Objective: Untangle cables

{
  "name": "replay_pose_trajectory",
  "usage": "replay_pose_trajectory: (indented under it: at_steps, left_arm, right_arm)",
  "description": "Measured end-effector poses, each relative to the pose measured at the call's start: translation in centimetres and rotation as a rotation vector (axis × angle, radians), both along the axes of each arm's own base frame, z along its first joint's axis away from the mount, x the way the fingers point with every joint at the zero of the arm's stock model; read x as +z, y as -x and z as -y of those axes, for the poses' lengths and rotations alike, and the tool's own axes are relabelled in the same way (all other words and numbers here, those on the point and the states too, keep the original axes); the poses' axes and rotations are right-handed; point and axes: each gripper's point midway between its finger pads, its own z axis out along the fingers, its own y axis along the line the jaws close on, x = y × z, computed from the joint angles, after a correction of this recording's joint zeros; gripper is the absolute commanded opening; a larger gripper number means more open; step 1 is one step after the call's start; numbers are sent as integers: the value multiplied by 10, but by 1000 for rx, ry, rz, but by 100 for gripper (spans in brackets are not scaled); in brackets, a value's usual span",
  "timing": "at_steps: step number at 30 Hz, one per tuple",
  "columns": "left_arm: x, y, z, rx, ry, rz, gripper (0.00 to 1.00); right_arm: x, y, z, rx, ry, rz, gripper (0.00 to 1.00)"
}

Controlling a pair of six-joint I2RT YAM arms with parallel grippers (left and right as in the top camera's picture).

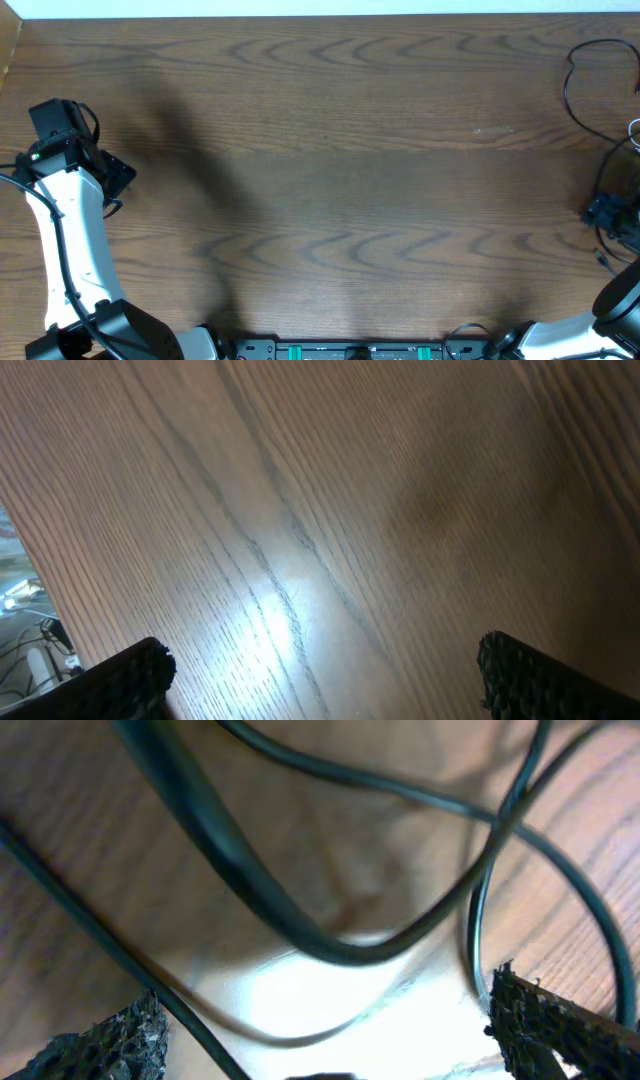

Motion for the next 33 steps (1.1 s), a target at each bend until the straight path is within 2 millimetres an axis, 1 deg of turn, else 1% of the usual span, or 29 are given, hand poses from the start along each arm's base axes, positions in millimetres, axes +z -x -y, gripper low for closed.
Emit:
replay_pose_trajectory:
  at_steps: [4, 7, 11, 16, 19, 22, 25, 27, 28, 29, 33]
  left_arm:
    - [0, 0, 0, 0, 0, 0, 98]
    - [0, 0, 0, 0, 0, 0, 98]
    - [0, 0, 0, 0, 0, 0, 98]
    - [0, 0, 0, 0, 0, 0, 98]
    - [0, 0, 0, 0, 0, 0, 98]
    - [0, 0, 0, 0, 0, 0, 98]
    - [0, 0, 0, 0, 0, 0, 98]
    - [0, 0, 0, 0, 0, 0, 98]
    - [0, 0, 0, 0, 0, 0, 98]
    - [0, 0, 0, 0, 0, 0, 98]
    - [0, 0, 0, 0, 0, 0, 98]
  right_arm:
    - [0, 0, 4, -23, -9, 32, 99]
    - [-2, -10, -2, 0, -52, 81, 99]
    - [-3, -31, -20, 102, -146, 168, 97]
    - [-1, -51, -45, 217, -223, 225, 96]
    - [7, -60, -59, 279, -231, 246, 97]
    - [33, -74, -75, 357, -202, 292, 96]
    - [64, -87, -93, 436, -155, 351, 96]
    - [89, -96, -110, 503, -120, 402, 98]
    - [94, -98, -114, 518, -112, 412, 99]
    - [111, -102, -126, 560, -91, 448, 99]
    - [150, -108, -157, 661, -39, 536, 99]
